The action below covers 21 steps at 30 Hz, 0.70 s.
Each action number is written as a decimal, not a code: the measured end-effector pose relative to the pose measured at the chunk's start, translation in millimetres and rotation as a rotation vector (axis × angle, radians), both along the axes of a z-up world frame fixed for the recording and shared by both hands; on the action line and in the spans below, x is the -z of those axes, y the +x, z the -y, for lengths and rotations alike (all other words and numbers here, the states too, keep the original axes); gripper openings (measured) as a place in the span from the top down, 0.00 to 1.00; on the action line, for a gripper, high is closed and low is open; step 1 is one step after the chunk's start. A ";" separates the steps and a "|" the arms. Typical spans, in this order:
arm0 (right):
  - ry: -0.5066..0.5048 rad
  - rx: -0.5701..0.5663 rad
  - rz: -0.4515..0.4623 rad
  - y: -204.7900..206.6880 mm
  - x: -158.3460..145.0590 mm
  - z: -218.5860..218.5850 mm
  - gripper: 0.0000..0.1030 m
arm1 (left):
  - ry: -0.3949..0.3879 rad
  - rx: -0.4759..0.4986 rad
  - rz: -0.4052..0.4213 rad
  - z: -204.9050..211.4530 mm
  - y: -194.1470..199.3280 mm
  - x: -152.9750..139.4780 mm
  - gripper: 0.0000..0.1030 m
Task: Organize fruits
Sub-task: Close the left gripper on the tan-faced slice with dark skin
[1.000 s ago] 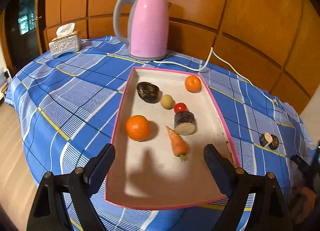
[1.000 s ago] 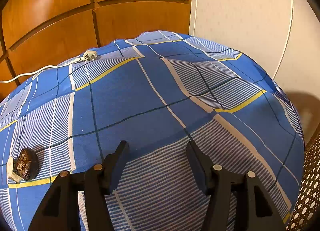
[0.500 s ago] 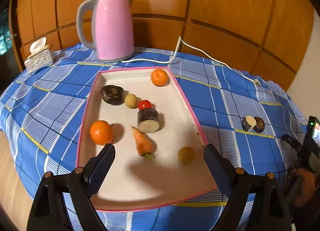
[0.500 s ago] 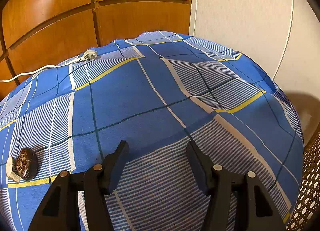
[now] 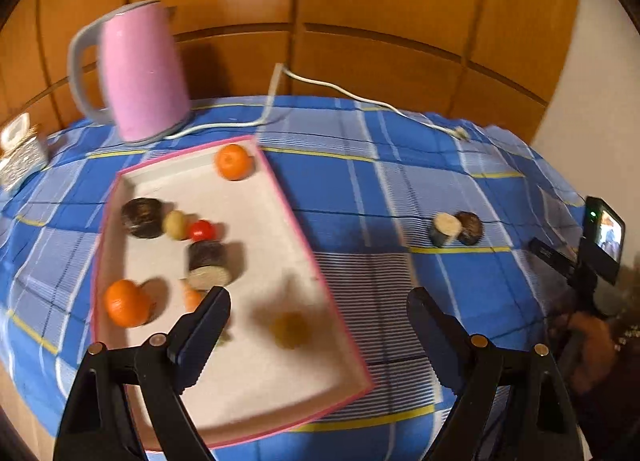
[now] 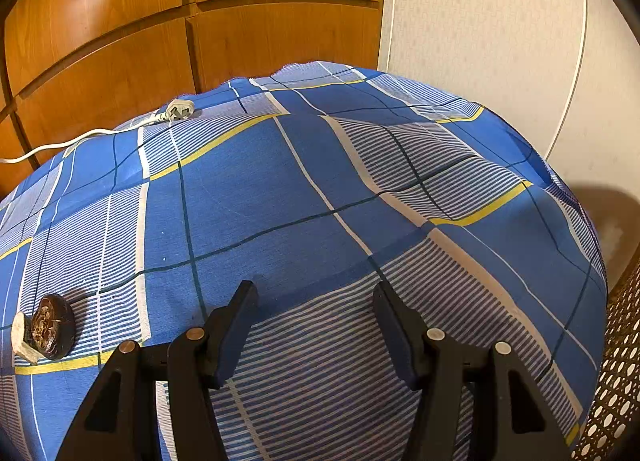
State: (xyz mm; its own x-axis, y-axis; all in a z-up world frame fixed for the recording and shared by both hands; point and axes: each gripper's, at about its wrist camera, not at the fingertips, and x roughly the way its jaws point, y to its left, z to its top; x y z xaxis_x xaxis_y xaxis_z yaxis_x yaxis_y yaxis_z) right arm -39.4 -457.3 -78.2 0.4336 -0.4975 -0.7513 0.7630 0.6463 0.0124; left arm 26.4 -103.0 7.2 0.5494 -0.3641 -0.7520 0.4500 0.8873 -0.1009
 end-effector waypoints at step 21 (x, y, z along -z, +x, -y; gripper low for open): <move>-0.002 0.000 0.000 -1.2 0.1 0.9 0.41 | 0.053 0.340 -0.129 119.8 42.2 18.9 0.30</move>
State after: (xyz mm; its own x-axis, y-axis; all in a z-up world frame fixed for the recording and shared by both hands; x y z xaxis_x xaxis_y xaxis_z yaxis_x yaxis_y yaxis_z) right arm -40.5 -458.2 -78.2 0.4335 -0.4990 -0.7504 0.7631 0.6462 0.0111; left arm 68.6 -222.9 -11.7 0.3030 -0.4681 -0.8301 0.7064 0.6950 -0.1340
